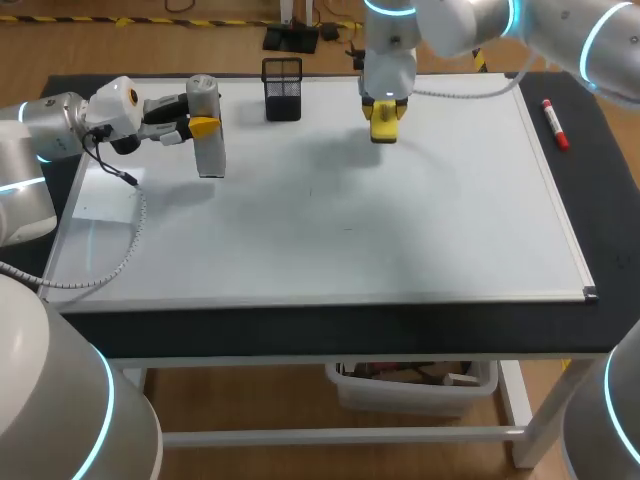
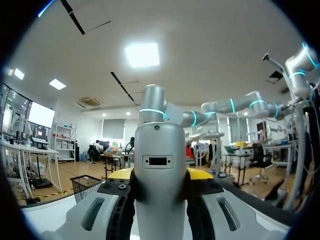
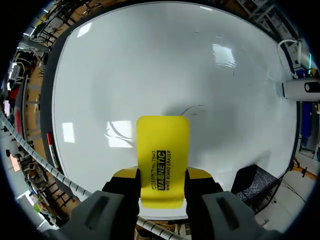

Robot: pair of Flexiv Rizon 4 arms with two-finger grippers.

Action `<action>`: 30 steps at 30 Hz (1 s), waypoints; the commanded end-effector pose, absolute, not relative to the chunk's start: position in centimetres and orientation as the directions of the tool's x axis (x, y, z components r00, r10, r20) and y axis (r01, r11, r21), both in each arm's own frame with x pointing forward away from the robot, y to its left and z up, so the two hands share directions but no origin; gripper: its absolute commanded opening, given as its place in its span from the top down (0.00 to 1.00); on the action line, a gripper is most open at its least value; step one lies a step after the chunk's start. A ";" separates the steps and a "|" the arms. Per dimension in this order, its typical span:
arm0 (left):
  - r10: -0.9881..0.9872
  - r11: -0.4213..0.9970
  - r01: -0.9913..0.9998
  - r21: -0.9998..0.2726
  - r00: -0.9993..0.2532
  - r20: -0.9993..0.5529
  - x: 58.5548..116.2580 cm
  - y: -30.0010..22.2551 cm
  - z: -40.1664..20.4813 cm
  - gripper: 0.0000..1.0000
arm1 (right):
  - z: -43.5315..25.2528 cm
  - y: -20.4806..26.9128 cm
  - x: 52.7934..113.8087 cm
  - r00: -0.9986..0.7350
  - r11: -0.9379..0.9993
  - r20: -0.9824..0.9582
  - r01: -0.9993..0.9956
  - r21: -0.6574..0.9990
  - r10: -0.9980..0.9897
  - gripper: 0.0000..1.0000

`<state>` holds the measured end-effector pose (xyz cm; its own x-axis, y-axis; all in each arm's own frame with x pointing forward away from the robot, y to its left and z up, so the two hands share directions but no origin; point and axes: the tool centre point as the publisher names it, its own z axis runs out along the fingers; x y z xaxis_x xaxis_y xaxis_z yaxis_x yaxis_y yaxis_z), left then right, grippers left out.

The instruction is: Pick up the inspection probe, press it on each red-marked spot on the whiteboard one by one, put down the probe, pick up the eraser, and wipe off all the red marks.

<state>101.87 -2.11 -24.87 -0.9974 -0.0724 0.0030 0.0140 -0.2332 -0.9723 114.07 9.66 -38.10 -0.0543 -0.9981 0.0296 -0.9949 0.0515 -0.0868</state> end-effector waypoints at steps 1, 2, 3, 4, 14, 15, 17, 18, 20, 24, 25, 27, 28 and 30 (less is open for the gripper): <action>-0.068 -0.234 0.013 -0.972 -0.998 0.003 102.0 -2.0 -24.8 1.00 | -38.7 11.0 117.9 -0.051 0.051 0.038 -0.999 -0.005 -0.998 1.00; -0.068 -0.234 0.013 -0.972 -0.998 0.003 102.0 -2.0 -24.8 1.00 | -38.8 11.2 118.3 -0.048 0.048 0.037 -0.999 -0.002 -0.998 1.00; -0.068 -0.234 0.013 -0.972 -0.998 0.003 102.0 -2.0 -24.8 1.00 | -38.9 11.5 118.6 -0.047 0.047 0.036 -0.999 -0.001 -0.998 1.00; -0.068 -0.234 0.013 -0.972 -0.998 0.003 102.0 -2.0 -24.8 1.00 | -39.0 11.7 118.9 -0.045 0.045 0.032 -0.999 0.001 -0.998 1.00; -0.068 -0.234 0.013 -0.972 -0.998 0.003 102.0 -2.0 -24.8 1.00 | -39.9 13.5 121.5 -0.023 0.023 0.019 -1.000 0.016 -1.000 1.00; -0.068 -0.234 0.013 -0.972 -0.998 0.003 102.0 -2.0 -24.8 1.00 | -40.0 13.6 121.8 -0.023 0.023 0.018 -1.000 0.016 -1.000 1.00; -0.068 -0.234 0.013 -0.972 -0.998 0.003 102.0 -2.0 -24.8 1.00 | -40.1 13.8 122.1 -0.022 0.022 0.013 -1.000 0.016 -1.000 1.00; -0.068 -0.234 0.013 -0.972 -0.998 0.003 102.0 -2.0 -24.8 1.00 | -40.2 13.9 122.2 -0.021 0.021 0.011 -1.000 0.017 -1.000 1.00; -0.068 -0.234 0.013 -0.972 -0.998 0.003 102.0 -2.0 -24.8 1.00 | -40.4 14.1 122.4 -0.018 0.018 0.010 -1.000 0.020 -1.000 1.00; -0.068 -0.234 0.013 -0.972 -0.998 0.003 102.0 -2.0 -24.8 1.00 | -40.7 14.3 122.8 -0.013 0.013 0.008 -1.000 0.024 -1.000 1.00; -0.068 -0.234 0.013 -0.972 -0.998 0.003 102.0 -2.0 -24.8 1.00 | -40.8 14.3 122.9 -0.012 0.012 0.008 -1.000 0.026 -1.000 1.00; -0.068 -0.234 0.013 -0.972 -0.998 0.003 102.0 -2.0 -24.8 1.00 | -41.0 14.3 123.1 -0.010 0.010 0.007 -0.999 0.031 -1.000 1.00; -0.068 -0.234 0.013 -0.972 -0.998 0.003 102.0 -2.0 -24.8 1.00 | -41.1 14.3 123.2 -0.010 0.010 0.006 -0.999 0.033 -1.000 1.00; -0.068 -0.234 0.013 -0.972 -0.998 0.003 102.0 -2.0 -24.8 1.00 | -41.4 14.3 123.2 -0.009 0.009 0.006 -0.999 0.035 -1.000 1.00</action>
